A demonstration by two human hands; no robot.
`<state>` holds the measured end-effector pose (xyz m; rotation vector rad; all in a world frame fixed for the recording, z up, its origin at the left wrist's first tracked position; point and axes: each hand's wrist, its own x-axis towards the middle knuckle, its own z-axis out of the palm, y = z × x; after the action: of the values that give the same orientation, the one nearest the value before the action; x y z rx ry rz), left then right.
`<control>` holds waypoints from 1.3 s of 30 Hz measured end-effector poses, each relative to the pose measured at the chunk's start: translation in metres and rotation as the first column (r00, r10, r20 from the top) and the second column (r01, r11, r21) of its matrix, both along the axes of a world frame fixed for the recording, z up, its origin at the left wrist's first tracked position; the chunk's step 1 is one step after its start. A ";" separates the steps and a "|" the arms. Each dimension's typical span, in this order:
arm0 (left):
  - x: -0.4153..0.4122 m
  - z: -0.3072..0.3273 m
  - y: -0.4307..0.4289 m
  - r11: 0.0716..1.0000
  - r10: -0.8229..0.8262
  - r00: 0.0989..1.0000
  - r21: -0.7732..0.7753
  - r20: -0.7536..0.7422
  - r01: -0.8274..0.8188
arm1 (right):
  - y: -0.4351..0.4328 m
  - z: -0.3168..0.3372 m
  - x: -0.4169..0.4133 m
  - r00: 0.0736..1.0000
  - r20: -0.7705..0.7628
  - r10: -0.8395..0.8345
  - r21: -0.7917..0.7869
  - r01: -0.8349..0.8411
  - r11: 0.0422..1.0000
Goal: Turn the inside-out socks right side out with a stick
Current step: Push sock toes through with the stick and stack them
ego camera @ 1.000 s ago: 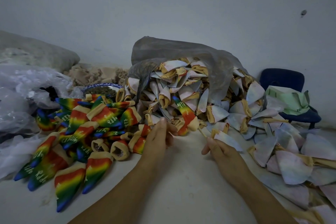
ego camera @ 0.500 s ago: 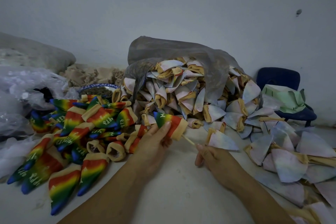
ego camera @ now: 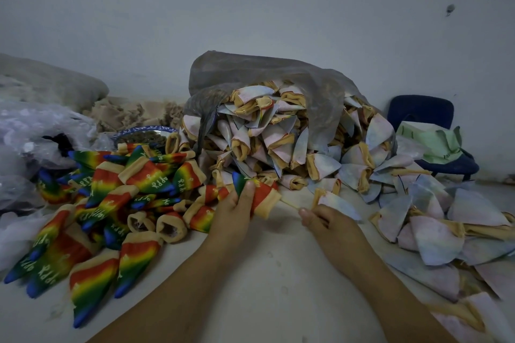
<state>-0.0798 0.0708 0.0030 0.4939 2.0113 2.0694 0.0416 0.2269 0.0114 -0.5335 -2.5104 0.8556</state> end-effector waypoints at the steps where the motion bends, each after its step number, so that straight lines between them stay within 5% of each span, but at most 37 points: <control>1: -0.002 -0.002 0.002 1.000 0.004 1.000 0.002 0.023 -0.004 | 0.000 0.001 0.000 1.000 0.002 -0.007 -0.007 0.007 1.000; 8: 0.002 0.006 -0.001 0.989 -0.108 0.991 0.108 0.082 0.099 | -0.001 0.002 -0.004 0.999 0.023 0.034 -0.068 -0.033 0.997; 24: 0.006 0.011 0.000 0.966 -0.251 0.967 0.074 0.039 0.247 | -0.010 -0.001 -0.010 0.994 0.085 0.065 -0.015 -0.064 0.998; 34: 0.009 0.011 -0.002 0.984 -0.094 0.993 -0.159 -0.069 0.082 | -0.005 0.002 -0.007 0.999 0.047 0.012 0.014 -0.012 1.000; 37: -0.007 0.022 -0.011 0.984 0.050 0.992 0.166 0.120 -0.069 | 0.006 0.003 -0.003 0.996 -0.023 -0.081 -0.062 0.080 0.995; 39: -0.021 0.030 -0.025 0.820 -0.109 0.950 0.566 0.294 -0.081 | 0.008 0.003 0.000 0.987 -0.102 -0.124 -0.108 0.113 0.988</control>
<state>-0.1007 0.0454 0.0331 0.2381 1.1800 2.5418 0.0417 0.2347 0.0146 -0.6454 -2.3213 0.9452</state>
